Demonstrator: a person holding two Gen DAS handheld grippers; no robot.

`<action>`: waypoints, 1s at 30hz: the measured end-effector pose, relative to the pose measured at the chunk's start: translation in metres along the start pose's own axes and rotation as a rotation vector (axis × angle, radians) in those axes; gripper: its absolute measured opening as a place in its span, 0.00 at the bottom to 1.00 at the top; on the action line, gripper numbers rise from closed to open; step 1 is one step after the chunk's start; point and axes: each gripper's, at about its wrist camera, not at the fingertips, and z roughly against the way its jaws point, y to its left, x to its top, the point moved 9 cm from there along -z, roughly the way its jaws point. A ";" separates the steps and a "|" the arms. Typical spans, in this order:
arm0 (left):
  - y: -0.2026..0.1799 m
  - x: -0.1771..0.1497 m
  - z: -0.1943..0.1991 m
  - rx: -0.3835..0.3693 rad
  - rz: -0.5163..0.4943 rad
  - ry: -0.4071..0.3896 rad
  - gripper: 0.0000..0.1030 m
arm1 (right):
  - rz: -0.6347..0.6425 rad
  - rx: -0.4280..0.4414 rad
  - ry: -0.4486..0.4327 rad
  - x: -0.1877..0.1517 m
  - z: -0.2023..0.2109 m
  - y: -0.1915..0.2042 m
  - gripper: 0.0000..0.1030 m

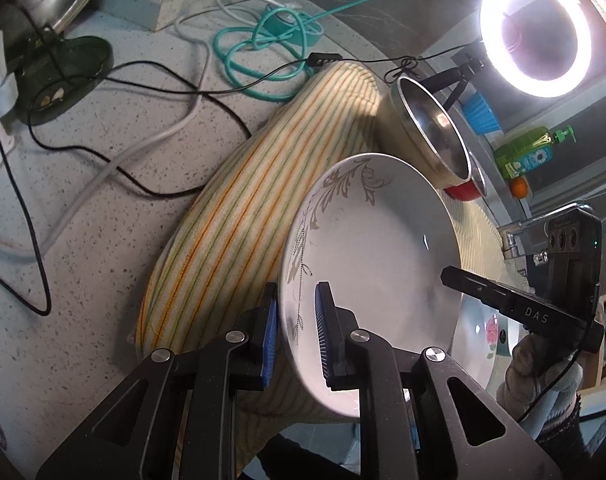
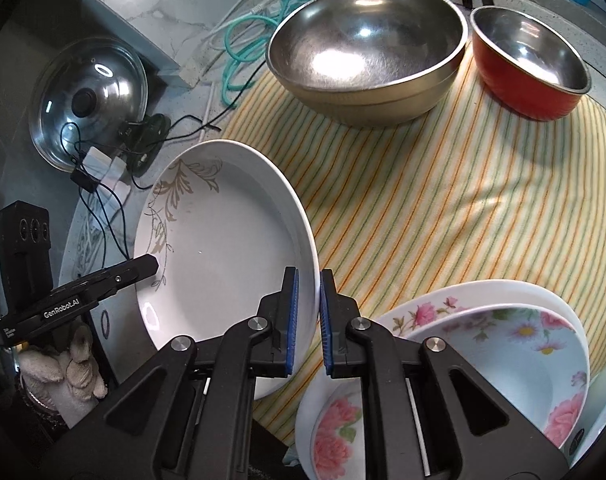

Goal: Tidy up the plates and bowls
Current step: 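Close both grippers on the leaf-pattern plate rim, then lift the leaf-pattern plate and carry it toward the plate stack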

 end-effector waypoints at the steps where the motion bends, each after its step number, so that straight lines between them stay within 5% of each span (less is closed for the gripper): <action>1: -0.004 0.001 0.001 -0.004 -0.006 -0.003 0.15 | -0.003 0.000 -0.007 0.000 0.004 0.000 0.10; 13: -0.064 0.007 0.004 -0.081 -0.138 0.001 0.15 | -0.126 -0.008 -0.115 -0.028 0.066 -0.032 0.10; 30: -0.155 -0.028 -0.046 -0.160 -0.354 0.142 0.15 | -0.370 -0.081 -0.180 -0.102 0.108 -0.112 0.10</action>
